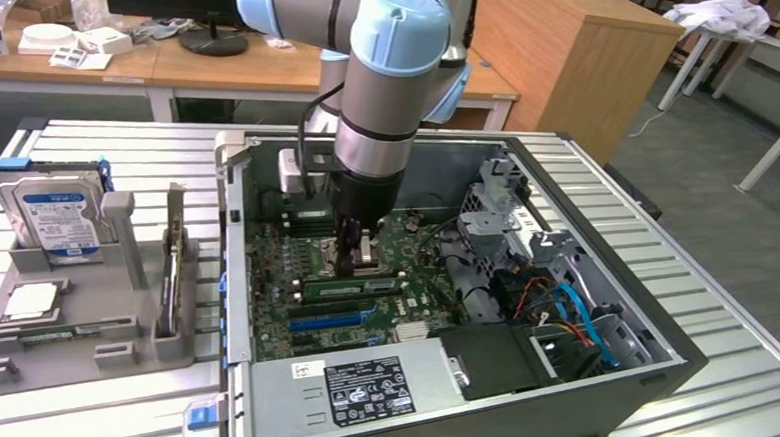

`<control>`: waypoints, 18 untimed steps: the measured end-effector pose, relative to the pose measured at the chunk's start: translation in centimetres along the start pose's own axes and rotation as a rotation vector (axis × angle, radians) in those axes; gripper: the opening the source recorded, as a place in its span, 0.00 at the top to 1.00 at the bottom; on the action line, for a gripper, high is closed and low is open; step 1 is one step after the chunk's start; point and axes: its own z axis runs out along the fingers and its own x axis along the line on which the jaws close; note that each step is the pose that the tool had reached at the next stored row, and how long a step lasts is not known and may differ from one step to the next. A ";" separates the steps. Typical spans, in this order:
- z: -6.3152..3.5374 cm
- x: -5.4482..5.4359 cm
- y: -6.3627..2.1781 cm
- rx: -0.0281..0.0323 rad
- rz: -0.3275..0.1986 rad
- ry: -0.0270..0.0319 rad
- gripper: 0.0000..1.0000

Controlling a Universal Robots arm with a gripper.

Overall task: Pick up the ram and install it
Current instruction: 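Press down the ram until it locks into place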

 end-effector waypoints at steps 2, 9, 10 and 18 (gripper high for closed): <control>0.08 0.0 0.00 0.0001 0.000 -0.0002 0.89; 0.40 0.0 -0.01 0.0000 0.000 0.0001 0.89; 0.42 0.0 -0.02 -0.0001 0.000 0.0001 0.89; 0.52 0.0 -0.02 0.0000 0.000 -0.0001 0.89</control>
